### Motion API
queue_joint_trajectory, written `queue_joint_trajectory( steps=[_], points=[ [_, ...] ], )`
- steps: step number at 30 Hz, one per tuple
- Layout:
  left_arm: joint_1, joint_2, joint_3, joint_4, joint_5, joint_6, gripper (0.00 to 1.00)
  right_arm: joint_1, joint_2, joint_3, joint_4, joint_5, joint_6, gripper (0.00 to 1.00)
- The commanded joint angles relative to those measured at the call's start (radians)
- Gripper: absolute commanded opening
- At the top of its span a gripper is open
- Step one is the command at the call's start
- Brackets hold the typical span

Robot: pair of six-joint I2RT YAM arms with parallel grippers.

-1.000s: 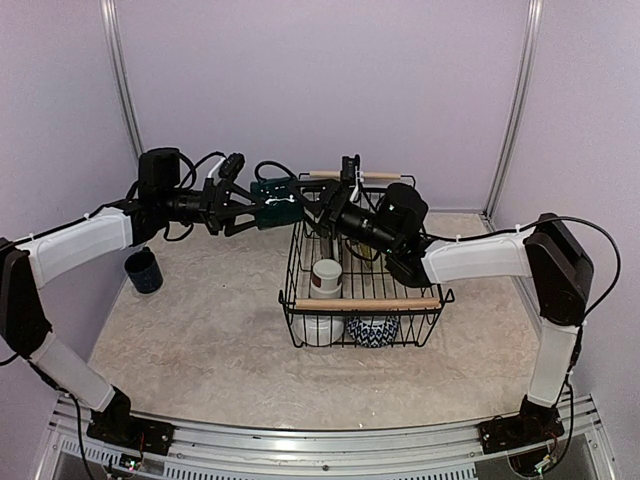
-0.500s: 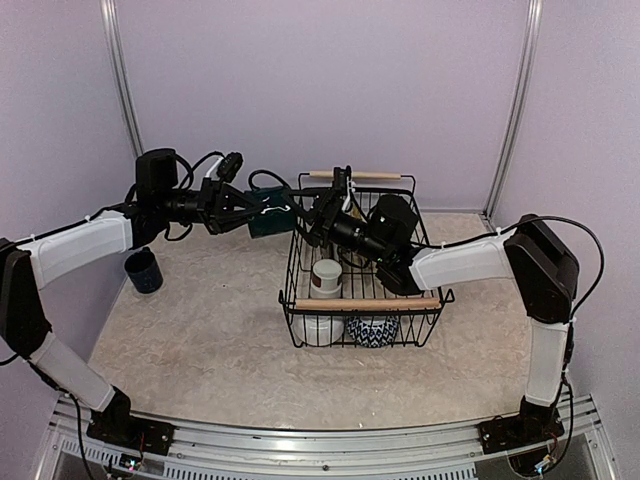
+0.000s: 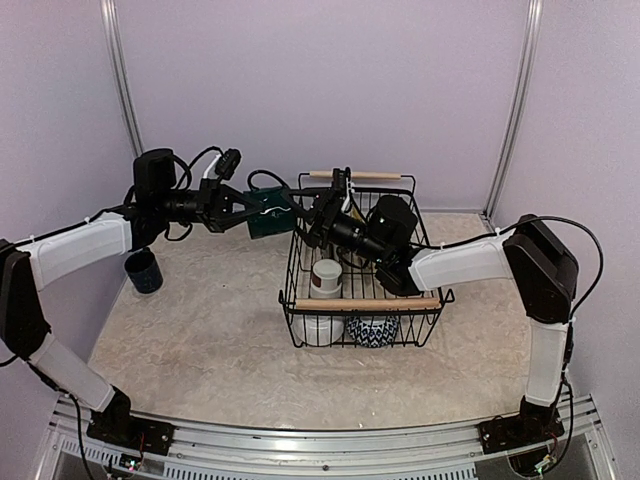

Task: Unload the mixed dishes from the dish rack
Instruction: Pass from the right arm to the left, then place the cup at the corner of the board.

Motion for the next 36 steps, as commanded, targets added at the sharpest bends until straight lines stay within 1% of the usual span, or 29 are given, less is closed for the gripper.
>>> queue_joint_trajectory(
  steps=[1,3,5,6,11,13,14,16,19,21,23,28,30,33,36],
  points=[
    [0.011,-0.043,-0.014,0.016,0.021,-0.033,0.0,0.002,-0.04,-0.019,0.048,0.002,-0.094,0.73],
    [0.018,-0.052,-0.018,0.021,0.02,-0.029,0.0,-0.001,-0.053,-0.038,0.03,0.007,-0.107,0.89],
    [0.027,-0.064,-0.023,0.029,0.018,-0.028,0.0,-0.008,-0.067,-0.058,0.024,0.008,-0.116,0.98],
    [0.031,-0.067,-0.025,0.032,0.017,-0.028,0.0,-0.012,-0.073,-0.068,0.021,0.009,-0.121,1.0],
    [0.062,-0.074,-0.026,0.03,0.014,-0.028,0.0,-0.034,-0.113,-0.102,-0.024,0.001,-0.152,1.0],
    [0.075,-0.073,-0.017,-0.017,-0.011,-0.006,0.0,-0.045,-0.131,-0.13,-0.03,0.0,-0.16,1.0],
    [0.079,-0.076,-0.001,-0.081,-0.042,0.032,0.0,-0.052,-0.142,-0.141,-0.045,0.001,-0.172,1.0],
    [0.08,-0.079,0.052,-0.279,-0.156,0.145,0.0,-0.06,-0.171,-0.151,-0.127,0.012,-0.209,1.0],
    [0.073,-0.074,0.129,-0.541,-0.415,0.277,0.0,-0.062,-0.232,-0.155,-0.262,0.051,-0.295,1.0],
    [0.074,-0.057,0.175,-0.672,-0.607,0.313,0.0,-0.062,-0.267,-0.149,-0.354,0.084,-0.352,1.0],
    [0.082,-0.027,0.235,-0.803,-0.769,0.33,0.0,-0.062,-0.3,-0.134,-0.451,0.117,-0.41,1.0],
    [0.107,0.118,0.368,-1.011,-0.915,0.333,0.0,-0.062,-0.372,-0.098,-0.686,0.229,-0.539,1.0],
    [0.116,0.183,0.428,-1.093,-0.936,0.339,0.0,-0.062,-0.399,-0.087,-0.774,0.282,-0.57,1.0],
    [0.123,0.301,0.516,-1.21,-0.979,0.368,0.0,-0.062,-0.428,-0.088,-0.831,0.335,-0.593,1.0],
    [0.133,0.399,0.581,-1.3,-1.072,0.395,0.0,-0.061,-0.445,-0.097,-0.84,0.351,-0.601,1.0]
  ],
)
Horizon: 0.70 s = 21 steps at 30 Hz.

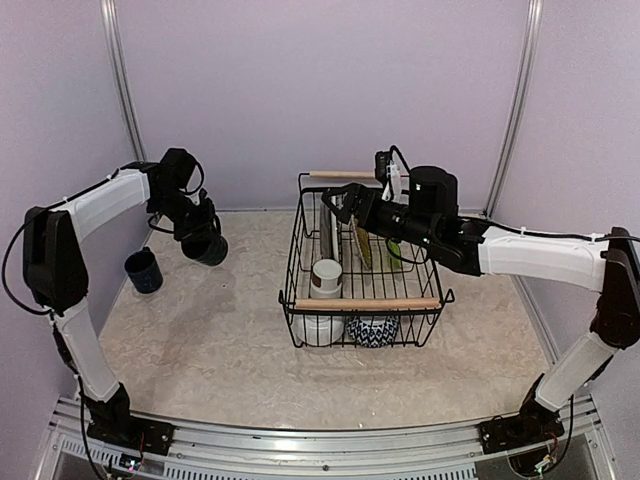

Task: Unload the mixed dishes from the dish rack
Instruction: Place the cup at the corner of the board.

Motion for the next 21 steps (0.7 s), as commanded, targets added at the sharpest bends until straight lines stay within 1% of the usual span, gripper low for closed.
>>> queue_joint_trajectory(
  steps=[1,4,8,13,16,19,21],
  points=[
    [0.011,0.094,0.096,-0.203,-0.177,0.067,0.0,-0.003,-0.04,0.008,-0.113,0.075,-0.06,1.0],
    [0.024,0.13,0.102,-0.219,-0.25,0.081,0.0,-0.003,-0.042,0.009,-0.123,0.079,-0.064,1.0],
    [0.041,0.167,0.12,-0.249,-0.314,0.096,0.0,-0.003,-0.047,0.011,-0.137,0.08,-0.068,1.0],
    [0.071,0.214,0.135,-0.253,-0.3,0.102,0.0,-0.003,-0.064,0.003,-0.156,0.081,-0.077,1.0],
    [0.085,0.231,0.142,-0.249,-0.294,0.1,0.0,-0.003,-0.075,-0.003,-0.161,0.108,-0.08,1.0],
    [0.1,0.242,0.14,-0.235,-0.255,0.097,0.0,-0.003,-0.081,-0.006,-0.162,0.114,-0.085,1.0],
    [0.109,0.252,0.147,-0.235,-0.257,0.096,0.0,-0.003,-0.079,-0.003,-0.163,0.113,-0.087,1.0]
  ],
)
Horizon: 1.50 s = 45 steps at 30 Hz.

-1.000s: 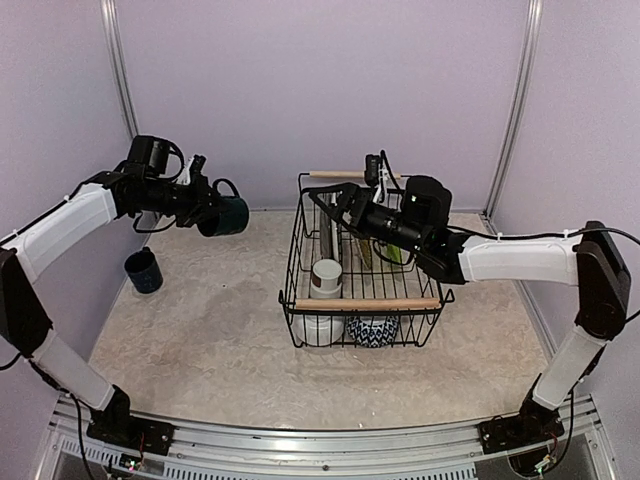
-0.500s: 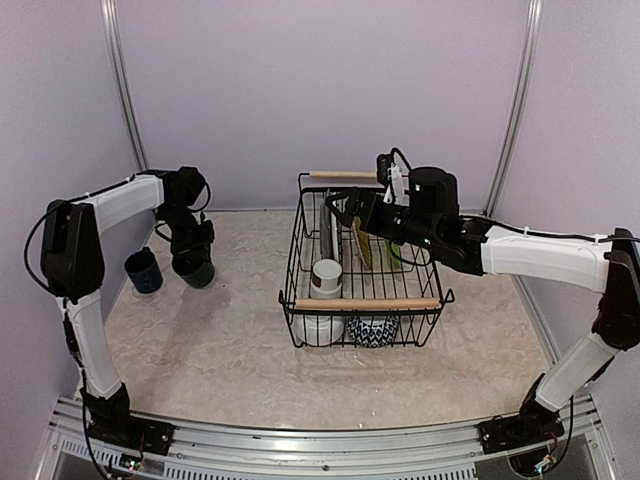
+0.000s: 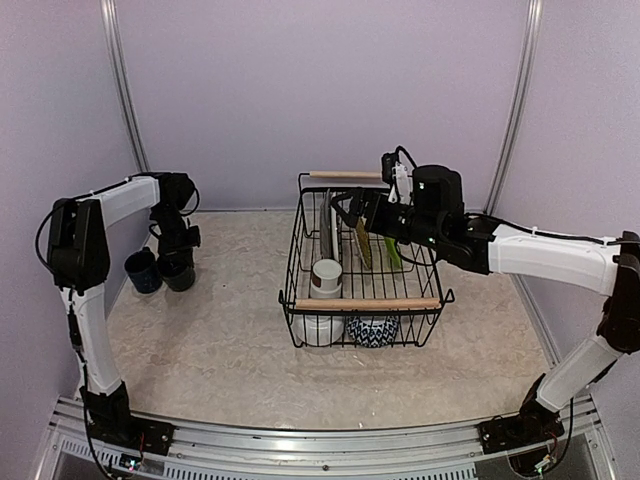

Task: Unload the mixed dishes from the dish rack
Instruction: Place the cup at the corner of the board, then grab the cup from the dish rack.

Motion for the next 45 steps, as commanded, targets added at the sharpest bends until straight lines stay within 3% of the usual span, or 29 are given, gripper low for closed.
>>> queue_joint_trajectory(
  steps=[1,12,24,30,38,45],
  points=[
    [0.02,0.022,0.041,0.001,0.0,0.008,0.0,-0.003,-0.029,0.0,-0.022,0.022,-0.022,1.0],
    [0.037,0.053,0.063,-0.011,0.006,0.002,0.03,-0.003,-0.032,0.006,-0.057,0.032,-0.031,1.0],
    [0.043,0.043,0.067,-0.013,0.017,-0.002,0.19,-0.003,-0.045,-0.009,-0.071,0.034,-0.043,1.0],
    [0.038,0.011,0.057,-0.007,0.018,-0.008,0.23,-0.003,-0.049,0.018,-0.155,0.062,-0.088,1.0],
    [-0.026,-0.157,-0.043,0.093,0.046,0.013,0.41,-0.003,-0.042,0.049,-0.32,0.144,-0.14,1.0],
    [-0.081,-0.383,-0.183,0.278,0.094,0.045,0.59,-0.002,0.007,0.091,-0.452,0.185,-0.178,1.0]
  ],
)
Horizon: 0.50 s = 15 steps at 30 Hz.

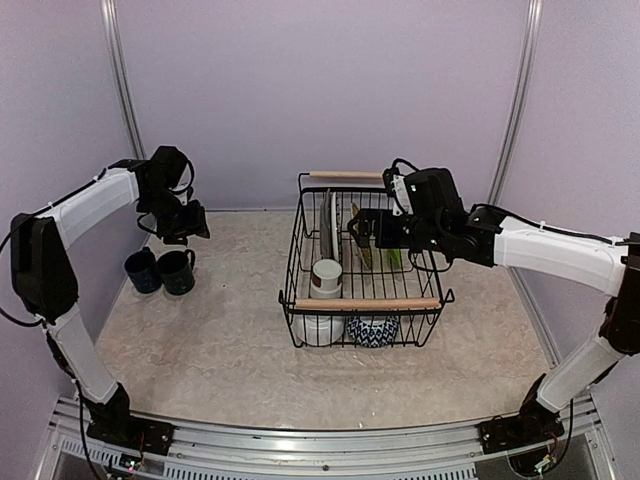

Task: Unload the mixed dishes from the dish rack
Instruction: Grab the cup from the dish rack.

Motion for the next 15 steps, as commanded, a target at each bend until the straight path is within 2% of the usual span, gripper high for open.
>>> queue_joint_trajectory(
  steps=[1,4,7,11,15],
  points=[
    [-0.017,-0.169,-0.09,0.172,0.077,0.029,0.6,-0.002,0.041,0.047,-0.121,0.039,-0.038,1.0],
    [-0.019,-0.25,-0.152,0.25,0.128,0.03,0.71,0.0,0.076,0.071,-0.141,0.029,-0.043,1.0],
    [-0.018,-0.33,-0.189,0.294,0.11,0.019,0.8,0.009,0.117,0.095,-0.151,0.009,-0.049,1.0],
    [-0.008,-0.415,-0.23,0.35,0.13,0.005,0.9,0.027,0.201,0.171,-0.206,0.002,-0.055,1.0],
    [-0.001,-0.464,-0.26,0.392,0.157,-0.004,0.94,0.058,0.306,0.274,-0.271,0.024,-0.067,1.0]
  ],
)
